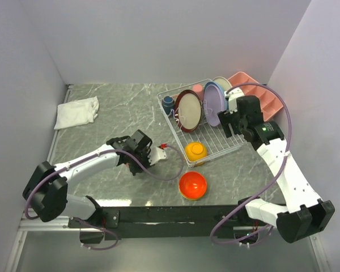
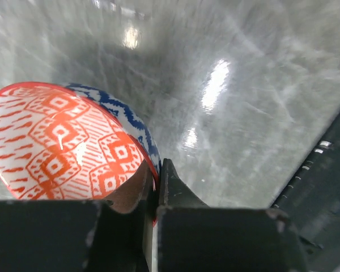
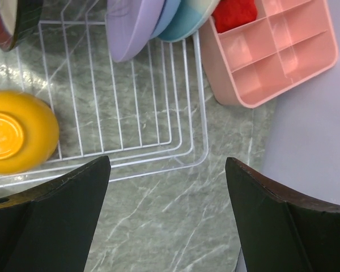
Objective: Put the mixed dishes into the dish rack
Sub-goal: Pick up the bowl from the center of the board.
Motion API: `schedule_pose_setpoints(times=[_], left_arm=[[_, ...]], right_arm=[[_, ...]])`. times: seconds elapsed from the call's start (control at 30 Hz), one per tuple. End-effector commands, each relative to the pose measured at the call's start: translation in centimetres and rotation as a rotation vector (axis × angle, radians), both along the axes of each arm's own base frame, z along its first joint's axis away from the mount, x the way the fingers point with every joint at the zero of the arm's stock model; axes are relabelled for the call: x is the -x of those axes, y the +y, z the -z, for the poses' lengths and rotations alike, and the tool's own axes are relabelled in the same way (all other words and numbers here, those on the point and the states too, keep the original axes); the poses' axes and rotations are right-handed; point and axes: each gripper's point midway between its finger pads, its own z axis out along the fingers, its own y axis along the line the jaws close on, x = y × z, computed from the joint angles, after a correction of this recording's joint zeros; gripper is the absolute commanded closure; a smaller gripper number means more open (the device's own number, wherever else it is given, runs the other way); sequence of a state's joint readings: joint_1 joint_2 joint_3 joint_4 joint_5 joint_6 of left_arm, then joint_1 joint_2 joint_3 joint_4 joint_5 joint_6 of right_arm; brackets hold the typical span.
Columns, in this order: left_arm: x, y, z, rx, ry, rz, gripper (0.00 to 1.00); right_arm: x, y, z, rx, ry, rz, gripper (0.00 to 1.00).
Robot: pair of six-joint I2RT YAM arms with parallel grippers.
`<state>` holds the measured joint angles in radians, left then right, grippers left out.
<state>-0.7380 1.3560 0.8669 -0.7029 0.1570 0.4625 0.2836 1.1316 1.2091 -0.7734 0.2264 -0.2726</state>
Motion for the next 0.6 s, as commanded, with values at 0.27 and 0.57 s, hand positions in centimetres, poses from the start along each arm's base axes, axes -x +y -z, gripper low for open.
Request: schedule_pose_setpoints(times=[0.27,0.57], left_arm=[[-3.2,-14.8,-20.4,0.656,-0.023,0.165,0.99],[-4.5,-23.2,-27.1,1.121,0.111,0.267,0.99]], right_arm=[[-1.1,-2.9,3.2,-0.318,0.112,0.199,0.14],[0.4,4.5,-1.5,-0.74,0.186,-0.159,0.13]])
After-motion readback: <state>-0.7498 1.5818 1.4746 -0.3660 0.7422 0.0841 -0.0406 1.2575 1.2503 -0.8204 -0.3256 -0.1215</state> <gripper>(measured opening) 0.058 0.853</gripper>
